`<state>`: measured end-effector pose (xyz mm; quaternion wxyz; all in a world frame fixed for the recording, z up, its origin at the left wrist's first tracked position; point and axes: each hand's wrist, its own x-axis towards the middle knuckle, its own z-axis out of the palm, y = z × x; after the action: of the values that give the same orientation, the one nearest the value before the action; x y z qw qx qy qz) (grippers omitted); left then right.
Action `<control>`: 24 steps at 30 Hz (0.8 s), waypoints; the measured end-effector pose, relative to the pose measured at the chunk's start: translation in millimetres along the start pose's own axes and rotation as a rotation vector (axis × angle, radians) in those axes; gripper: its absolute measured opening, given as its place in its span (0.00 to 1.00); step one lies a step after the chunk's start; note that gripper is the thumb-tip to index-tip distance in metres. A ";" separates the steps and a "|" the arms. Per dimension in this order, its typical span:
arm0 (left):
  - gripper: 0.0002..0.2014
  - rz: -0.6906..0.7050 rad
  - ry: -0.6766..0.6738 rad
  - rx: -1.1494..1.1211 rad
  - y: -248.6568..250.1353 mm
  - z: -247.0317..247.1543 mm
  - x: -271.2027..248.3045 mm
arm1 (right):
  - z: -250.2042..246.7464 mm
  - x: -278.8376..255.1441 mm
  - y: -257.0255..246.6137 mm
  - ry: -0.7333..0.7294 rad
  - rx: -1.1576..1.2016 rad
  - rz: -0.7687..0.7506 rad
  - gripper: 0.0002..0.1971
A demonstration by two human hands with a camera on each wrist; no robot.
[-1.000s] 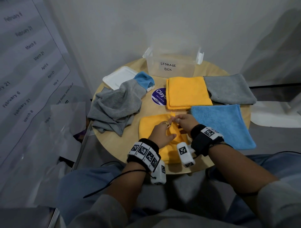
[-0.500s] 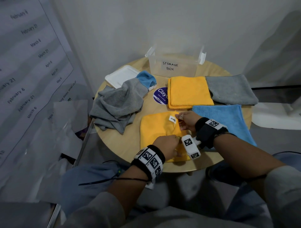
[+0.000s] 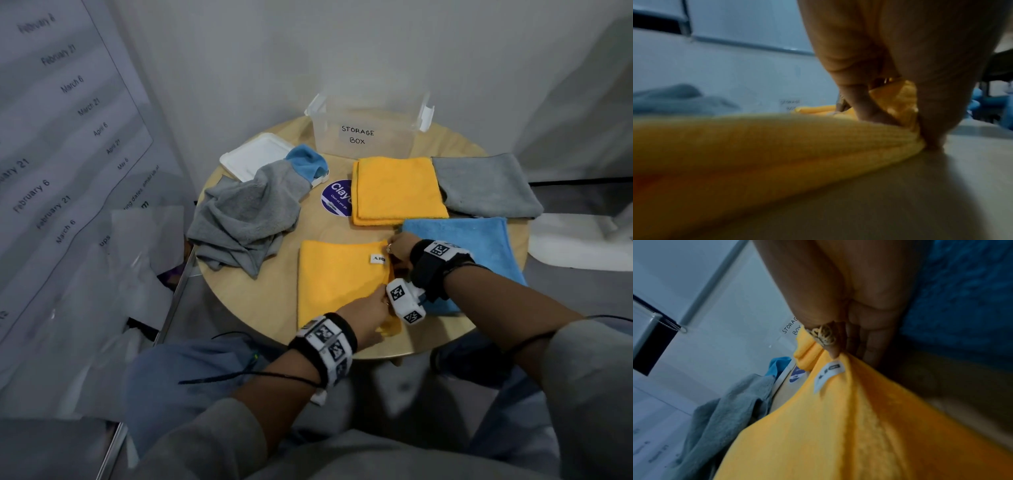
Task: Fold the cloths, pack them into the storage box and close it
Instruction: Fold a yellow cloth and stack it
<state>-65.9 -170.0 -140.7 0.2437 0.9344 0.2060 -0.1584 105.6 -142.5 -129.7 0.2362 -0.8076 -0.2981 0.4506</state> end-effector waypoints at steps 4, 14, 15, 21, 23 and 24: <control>0.33 0.044 0.199 -0.481 -30.8 -13.3 -20.9 | 0.5 -0.6 -4.5 0.063 -0.170 -0.055 0.20; 0.30 -0.377 0.081 0.024 -54.8 35.1 -26.4 | 58.8 -75.5 34.5 -0.189 -0.819 -0.450 0.31; 0.31 -0.394 0.096 0.029 -54.2 38.9 -27.4 | 65.4 -75.0 46.5 -0.225 -0.926 -0.416 0.32; 0.38 -0.402 0.079 -0.029 -68.1 37.9 -33.2 | 55.9 -73.9 83.3 -0.220 -0.848 -0.226 0.34; 0.43 -0.373 0.098 -0.107 -70.5 31.9 -39.6 | 54.3 -82.2 80.5 -0.153 -0.650 -0.183 0.35; 0.45 -0.375 0.152 -0.160 -72.1 29.0 -43.7 | 53.7 -86.7 79.3 -0.064 -0.555 -0.191 0.34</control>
<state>-142.7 -141.2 -175.7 0.2672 0.8666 0.4060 -0.1130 44.2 -253.0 -156.2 0.0381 -0.7950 -0.4920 0.3526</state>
